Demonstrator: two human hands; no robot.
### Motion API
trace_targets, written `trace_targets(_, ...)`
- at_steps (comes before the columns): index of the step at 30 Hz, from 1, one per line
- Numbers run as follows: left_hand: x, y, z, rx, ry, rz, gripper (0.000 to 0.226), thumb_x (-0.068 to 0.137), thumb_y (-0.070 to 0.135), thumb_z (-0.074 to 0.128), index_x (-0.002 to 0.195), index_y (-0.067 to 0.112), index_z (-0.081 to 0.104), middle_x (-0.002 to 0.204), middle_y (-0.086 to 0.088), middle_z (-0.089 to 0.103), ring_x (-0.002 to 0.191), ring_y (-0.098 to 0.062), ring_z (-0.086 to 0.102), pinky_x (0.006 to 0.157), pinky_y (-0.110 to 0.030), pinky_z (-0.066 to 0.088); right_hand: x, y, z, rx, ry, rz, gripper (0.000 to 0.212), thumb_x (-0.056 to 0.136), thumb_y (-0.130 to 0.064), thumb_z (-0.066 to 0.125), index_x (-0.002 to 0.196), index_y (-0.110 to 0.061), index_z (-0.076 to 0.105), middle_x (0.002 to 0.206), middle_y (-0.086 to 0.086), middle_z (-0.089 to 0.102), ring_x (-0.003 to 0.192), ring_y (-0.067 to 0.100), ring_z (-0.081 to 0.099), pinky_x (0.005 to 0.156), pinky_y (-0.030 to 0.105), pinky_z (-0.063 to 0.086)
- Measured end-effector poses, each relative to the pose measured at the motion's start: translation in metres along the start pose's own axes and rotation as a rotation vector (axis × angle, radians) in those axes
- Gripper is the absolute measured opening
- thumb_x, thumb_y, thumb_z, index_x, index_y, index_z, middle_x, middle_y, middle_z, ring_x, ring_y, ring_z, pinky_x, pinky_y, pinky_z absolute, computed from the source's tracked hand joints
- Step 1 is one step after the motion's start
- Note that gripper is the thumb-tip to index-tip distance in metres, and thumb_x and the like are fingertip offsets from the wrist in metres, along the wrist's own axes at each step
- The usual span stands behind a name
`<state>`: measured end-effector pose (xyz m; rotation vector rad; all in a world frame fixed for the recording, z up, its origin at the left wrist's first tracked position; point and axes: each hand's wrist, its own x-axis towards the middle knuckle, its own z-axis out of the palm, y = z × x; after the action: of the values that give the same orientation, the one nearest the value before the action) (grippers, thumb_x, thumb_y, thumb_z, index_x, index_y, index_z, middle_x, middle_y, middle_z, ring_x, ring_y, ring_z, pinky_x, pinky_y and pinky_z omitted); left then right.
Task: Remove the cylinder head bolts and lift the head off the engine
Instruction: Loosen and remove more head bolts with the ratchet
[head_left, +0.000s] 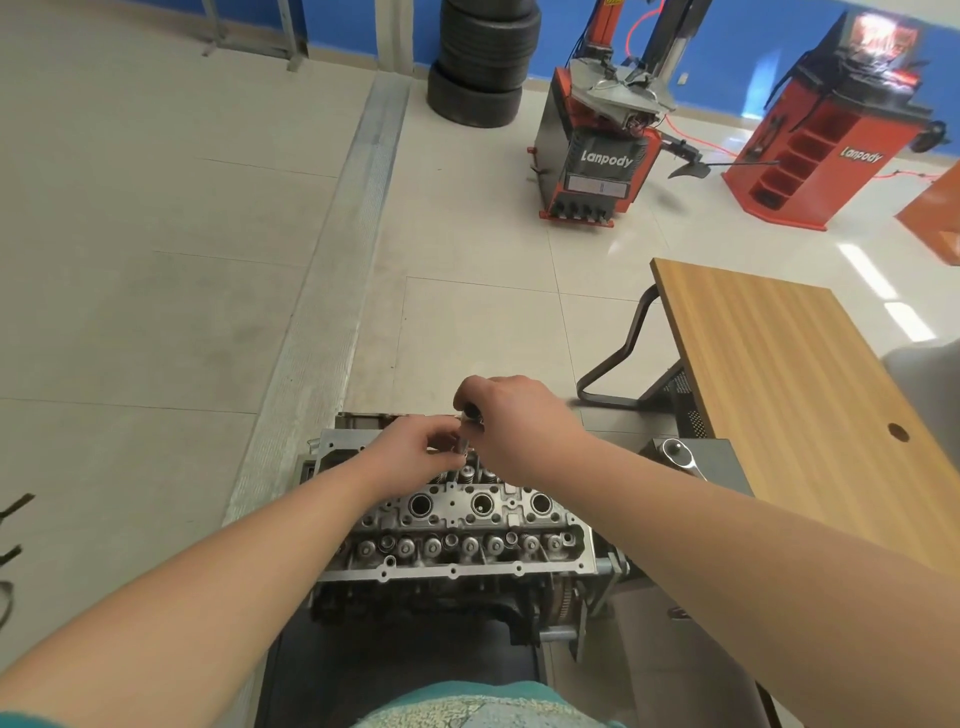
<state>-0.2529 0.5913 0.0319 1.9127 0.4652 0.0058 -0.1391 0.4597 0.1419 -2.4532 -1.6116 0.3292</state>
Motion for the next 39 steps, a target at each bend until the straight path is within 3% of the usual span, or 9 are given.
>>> trace_targets(4,-0.003,0.022,0.009,-0.046,0.086,-0.019,0.038,0.085,0.010,0.061,0.071,0.044,0.069,0.067,0.018,0.068,0.066,-0.001,0.062,0.061,-0.015,0.048,-0.003,-0.002,0.007,0.040,0.010,-0.050,0.019,0.100,-0.026,0.063,0.117,-0.019,0.069,0.102,0.005,0.071,0.097,0.030,0.064,0.079,0.040,0.053)
trace_targets(7,0.000,0.036,0.022,-0.180,0.202,-0.026,0.015,0.089,0.021,0.057,0.086,0.028,0.070,0.071,0.006,0.068,0.069,-0.014,0.060,0.064,-0.032,0.051,-0.014,0.011,0.016,0.160,0.120,-0.072,0.037,0.100,-0.052,0.059,0.131,-0.034,0.068,0.126,-0.005,0.063,0.117,0.019,0.056,0.088,0.037,0.051)
trace_targets(10,0.002,0.037,0.038,-0.341,0.268,-0.006,0.011,0.100,0.022,0.064,0.091,0.021,0.070,0.065,0.010,0.059,0.063,-0.009,0.052,0.064,-0.033,0.046,-0.031,0.044,0.023,0.271,0.198,0.035,0.061,0.097,-0.076,0.038,0.149,-0.046,0.050,0.142,-0.017,0.046,0.128,0.006,0.047,0.094,0.033,0.048)
trace_targets(17,0.005,0.038,0.058,-0.374,0.523,-0.023,0.015,0.091,0.026,0.060,0.080,0.024,0.070,0.053,0.014,0.045,0.058,-0.011,0.047,0.067,-0.037,0.046,-0.082,0.192,0.046,0.283,0.352,0.641,0.043,0.101,-0.029,0.058,0.144,-0.025,0.055,0.143,-0.003,0.057,0.133,0.018,0.050,0.113,0.045,0.045)
trace_targets(21,0.005,0.043,0.065,-0.371,0.597,-0.084,0.015,0.090,0.023,0.060,0.079,0.024,0.071,0.054,0.008,0.045,0.055,-0.010,0.044,0.060,-0.030,0.044,-0.121,0.273,0.055,0.146,0.147,0.930,0.055,0.096,-0.018,0.054,0.151,-0.015,0.047,0.151,0.010,0.051,0.139,0.033,0.043,0.113,0.048,0.039)
trace_targets(25,0.008,0.044,0.069,-0.325,0.660,-0.133,0.019,0.096,0.014,0.060,0.083,0.020,0.072,0.052,0.008,0.047,0.057,-0.013,0.047,0.068,-0.043,0.049,-0.134,0.304,0.070,0.159,-0.107,0.999,0.066,0.097,-0.025,0.056,0.158,-0.014,0.034,0.158,0.013,0.041,0.146,0.035,0.037,0.117,0.049,0.036)
trace_targets(30,0.008,0.048,0.078,-0.282,0.701,-0.166,0.021,0.105,0.017,0.061,0.089,0.025,0.071,0.056,0.007,0.049,0.068,-0.024,0.047,0.068,-0.047,0.046,-0.134,0.323,0.091,-0.022,-0.195,0.868,0.036,0.098,-0.023,0.050,0.134,-0.015,0.049,0.138,0.011,0.053,0.130,0.034,0.050,0.102,0.046,0.047)
trace_targets(34,0.003,0.053,0.078,-0.308,0.717,-0.177,0.031,0.106,0.015,0.059,0.083,0.034,0.071,0.055,0.011,0.046,0.060,-0.009,0.049,0.061,-0.032,0.050,-0.133,0.342,0.100,-0.113,-0.178,0.757,0.023,0.098,-0.008,0.043,0.118,-0.016,0.048,0.127,0.009,0.056,0.116,0.031,0.055,0.080,0.040,0.047)
trace_targets(39,-0.001,0.057,0.080,-0.309,0.727,-0.167,0.035,0.106,0.014,0.057,0.082,0.035,0.070,0.056,0.011,0.045,0.058,-0.005,0.049,0.056,-0.021,0.050,-0.126,0.357,0.096,-0.142,-0.201,0.658,0.010,0.093,-0.014,0.055,0.089,-0.018,0.047,0.088,0.001,0.058,0.070,0.022,0.053,0.057,0.032,0.041)
